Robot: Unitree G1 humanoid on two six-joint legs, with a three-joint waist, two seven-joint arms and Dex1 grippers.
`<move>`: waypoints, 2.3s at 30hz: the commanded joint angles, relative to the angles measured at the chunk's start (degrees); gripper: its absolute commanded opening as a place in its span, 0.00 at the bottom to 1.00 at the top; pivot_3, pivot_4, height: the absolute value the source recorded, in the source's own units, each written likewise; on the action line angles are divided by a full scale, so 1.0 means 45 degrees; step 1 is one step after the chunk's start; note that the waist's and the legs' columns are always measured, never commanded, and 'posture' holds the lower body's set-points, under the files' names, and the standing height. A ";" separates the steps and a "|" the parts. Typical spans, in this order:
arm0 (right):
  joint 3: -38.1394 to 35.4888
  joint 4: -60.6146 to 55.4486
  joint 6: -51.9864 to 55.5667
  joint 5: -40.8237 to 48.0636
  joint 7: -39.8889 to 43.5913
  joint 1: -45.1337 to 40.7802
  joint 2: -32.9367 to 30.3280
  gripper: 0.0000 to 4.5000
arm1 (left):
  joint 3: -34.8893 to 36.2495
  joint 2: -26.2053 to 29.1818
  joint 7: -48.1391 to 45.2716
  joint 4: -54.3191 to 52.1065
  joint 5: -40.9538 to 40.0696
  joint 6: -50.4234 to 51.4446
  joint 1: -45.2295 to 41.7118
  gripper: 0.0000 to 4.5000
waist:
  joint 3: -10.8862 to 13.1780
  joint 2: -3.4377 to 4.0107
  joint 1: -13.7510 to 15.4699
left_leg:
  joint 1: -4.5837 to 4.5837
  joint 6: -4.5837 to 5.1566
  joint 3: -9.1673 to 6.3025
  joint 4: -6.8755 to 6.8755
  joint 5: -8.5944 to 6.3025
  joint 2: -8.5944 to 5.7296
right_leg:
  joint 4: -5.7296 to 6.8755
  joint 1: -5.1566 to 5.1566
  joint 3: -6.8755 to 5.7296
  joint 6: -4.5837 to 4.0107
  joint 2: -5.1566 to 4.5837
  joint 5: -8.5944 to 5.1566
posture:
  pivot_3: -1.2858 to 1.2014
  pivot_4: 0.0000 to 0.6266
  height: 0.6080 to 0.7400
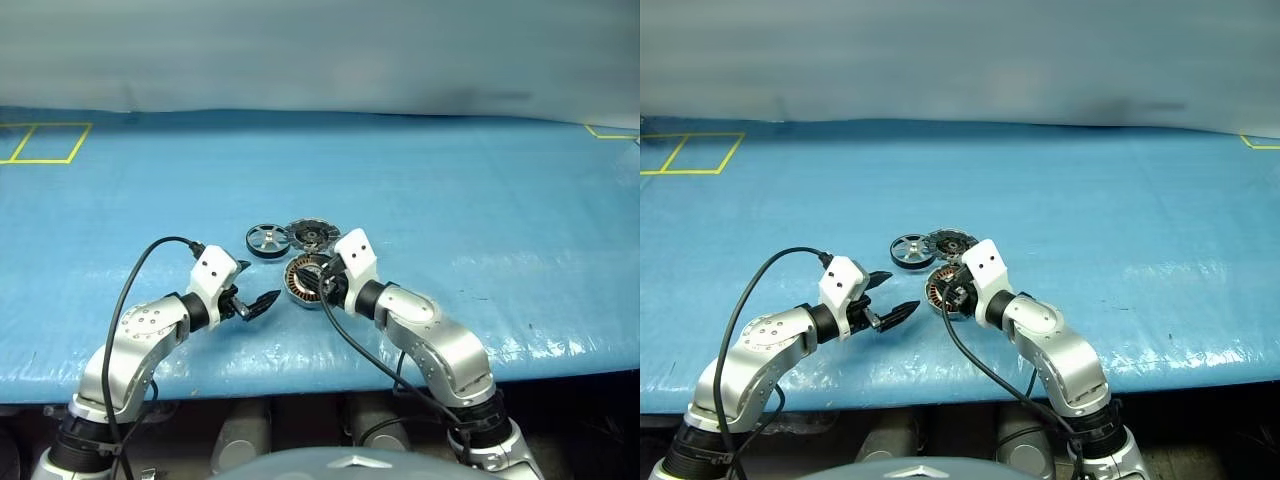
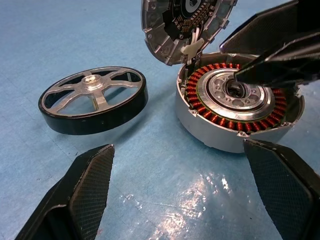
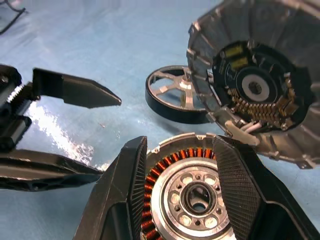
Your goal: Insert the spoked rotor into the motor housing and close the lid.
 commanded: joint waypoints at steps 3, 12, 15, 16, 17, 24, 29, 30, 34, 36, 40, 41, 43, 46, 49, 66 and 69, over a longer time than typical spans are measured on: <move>0.0378 -0.0989 0.0643 -0.0102 -0.0673 -0.0041 0.0050 0.15 | 0.0111 -0.0047 -0.0011 -0.0188 -0.0017 -0.0197 -0.0180 1.00 | 0.0000 0.0000 0.0000 | -0.0001 0.0000 0.0001 0.0002 0.0000 -0.0001 | 0.0000 0.0001 0.0001 0.0000 -0.0002 0.0000 | 0.52 0.24 1.00; 0.1276 -0.0633 0.1358 -0.0417 -0.0958 -0.0151 -0.0371 0.01 | 0.0077 -0.0047 -0.0045 -0.0184 -0.0031 -0.0175 -0.0217 1.00 | 0.0000 0.0000 0.0002 | -0.0002 0.0000 0.0001 0.0001 0.0000 -0.0002 | -0.0004 0.0000 0.0001 -0.0001 -0.0003 0.0000 | 0.52 0.24 1.00; 0.1338 -0.0408 0.1339 -0.0541 -0.1057 -0.0151 -0.0470 0.01 | 0.0092 -0.0050 -0.0013 -0.0203 -0.0016 -0.0178 -0.0193 1.00 | 0.0000 0.0000 -0.0003 | -0.0001 0.0000 0.0001 0.0001 0.0000 -0.0001 | -0.0003 -0.0001 0.0000 -0.0001 -0.0002 0.0000 | 0.52 0.24 1.00; 0.1325 -0.0350 0.1327 -0.0559 -0.1083 -0.0151 -0.0456 0.01 | 0.0103 -0.0050 -0.0003 -0.0203 -0.0011 -0.0184 -0.0187 1.00 | 0.0000 0.0000 -0.0005 | -0.0001 0.0000 0.0001 0.0001 0.0000 -0.0001 | -0.0002 -0.0001 0.0000 -0.0001 -0.0002 0.0000 | 0.52 0.24 1.00; 0.1294 -0.0282 0.1292 -0.0596 -0.1104 -0.0155 -0.0454 0.01 | 0.0117 -0.0043 0.0007 -0.0221 -0.0008 -0.0184 -0.0165 1.00 | 0.0000 0.0000 -0.0004 | -0.0001 0.0000 0.0001 0.0001 0.0000 -0.0001 | -0.0001 -0.0002 0.0000 -0.0001 -0.0001 -0.0001 | 0.52 0.24 1.00; 0.1085 0.0167 0.0970 -0.0837 -0.1167 -0.0201 -0.0519 0.01 | 0.0136 -0.0038 0.0030 -0.0261 -0.0011 -0.0174 -0.0113 1.00 | 0.0000 0.0000 -0.0001 | -0.0003 0.0000 0.0001 0.0001 0.0000 -0.0001 | -0.0004 -0.0002 0.0000 0.0000 -0.0002 0.0000 | 0.52 0.24 1.00; 0.0906 0.0236 0.0902 -0.0832 -0.1196 -0.0234 -0.0510 0.01 | 0.0130 -0.0040 0.0026 -0.0252 -0.0010 -0.0178 -0.0124 1.00 | 0.0000 0.0000 0.0000 | -0.0003 0.0000 0.0001 0.0003 0.0000 -0.0002 | -0.0004 0.0000 0.0000 0.0000 -0.0002 0.0000 | 0.52 0.24 1.00; 0.0876 0.0231 0.0900 -0.0825 -0.1190 -0.0238 -0.0522 0.01 | 0.0128 -0.0045 0.0029 -0.0250 -0.0011 -0.0177 -0.0126 1.00 | 0.0000 0.0000 0.0001 | -0.0002 0.0000 0.0001 0.0003 0.0000 -0.0002 | -0.0003 0.0001 0.0000 0.0000 -0.0002 0.0000 | 0.52 0.24 1.00; 0.0557 0.0035 0.1052 -0.0546 -0.1092 -0.0223 -0.0443 0.01 | 0.0111 -0.0059 0.0039 -0.0245 -0.0001 -0.0186 -0.0118 1.00 | 0.0000 -0.0001 0.0008 | -0.0004 0.0000 0.0001 0.0003 0.0000 -0.0003 | -0.0005 0.0000 0.0000 0.0000 -0.0003 0.0000 | 0.52 0.24 1.00; 0.0443 -0.0041 0.1145 -0.0490 -0.1063 -0.0223 -0.0474 0.01 | 0.0107 -0.0069 0.0047 -0.0242 0.0002 -0.0192 -0.0118 1.00 | 0.0000 0.0000 0.0005 | -0.0004 0.0000 0.0001 0.0003 0.0000 -0.0003 | -0.0005 0.0000 -0.0001 0.0000 -0.0002 0.0000 | 0.52 0.24 1.00; 0.0401 -0.0092 0.1321 -0.0475 -0.0987 -0.0187 -0.0642 0.01 | 0.0101 -0.0094 0.0045 -0.0228 0.0010 -0.0215 -0.0118 1.00 | 0.0000 0.0000 -0.0006 | -0.0003 0.0000 0.0000 0.0000 0.0000 -0.0001 | -0.0003 -0.0001 -0.0001 0.0000 -0.0001 0.0000 | 0.52 0.24 1.00; 0.0411 -0.0092 0.1357 -0.0472 -0.0968 -0.0192 -0.0669 0.01 | 0.0100 -0.0103 0.0047 -0.0216 0.0018 -0.0216 -0.0127 1.00 | 0.0000 0.0000 -0.0007 | -0.0003 0.0000 0.0001 0.0001 0.0000 -0.0001 | -0.0003 -0.0001 -0.0001 0.0000 -0.0001 0.0000 | 0.52 0.24 1.00; 0.0429 -0.0092 0.1401 -0.0476 -0.0947 -0.0205 -0.0700 0.01 | 0.0094 -0.0113 0.0045 -0.0204 0.0024 -0.0207 -0.0141 1.00 | 0.0000 -0.0001 -0.0006 | -0.0003 0.0000 0.0001 0.0001 0.0000 -0.0001 | -0.0003 -0.0001 -0.0001 0.0000 -0.0001 0.0000 | 0.52 0.24 1.00; 0.0490 -0.0147 0.1399 -0.0472 -0.0928 -0.0196 -0.0687 0.01 | 0.0098 -0.0129 0.0048 -0.0206 0.0021 -0.0205 -0.0139 1.00 | 0.0000 0.0000 -0.0006 | -0.0003 0.0000 0.0001 0.0000 0.0000 -0.0002 | -0.0004 -0.0001 0.0000 0.0000 -0.0001 -0.0001 | 0.52 0.24 1.00; 0.0479 -0.0264 0.1367 -0.0431 -0.0930 -0.0183 -0.0633 0.01 | 0.0099 -0.0125 0.0060 -0.0214 0.0044 -0.0215 -0.0132 1.00 | 0.0000 0.0000 -0.0006 | -0.0003 0.0000 0.0001 0.0000 0.0000 -0.0001 | -0.0003 -0.0001 0.0000 0.0000 -0.0001 0.0000 | 0.52 0.24 1.00; -0.0358 -0.2098 0.1081 0.0276 -0.0460 0.0404 -0.1802 0.01 | 0.0658 0.1761 -0.0029 -0.0179 0.0293 0.1168 -0.3147 1.00 | 0.0003 -0.0005 -0.0037 | -0.0008 0.0000 -0.0011 0.0002 0.0000 -0.0002 | -0.0002 -0.0002 -0.0012 0.0001 0.0003 0.0000 | 0.52 0.24 1.00; -0.0153 -0.2050 0.0981 0.0262 -0.0459 0.0445 -0.1760 0.01 | 0.0287 0.2807 -0.0946 0.0664 0.0610 0.0865 -0.4111 1.00 | 0.0003 -0.0005 -0.0021 | -0.0009 0.0000 -0.0013 -0.0006 0.0000 -0.0001 | -0.0002 -0.0007 -0.0013 -0.0001 0.0007 -0.0001 | 0.52 0.24 1.00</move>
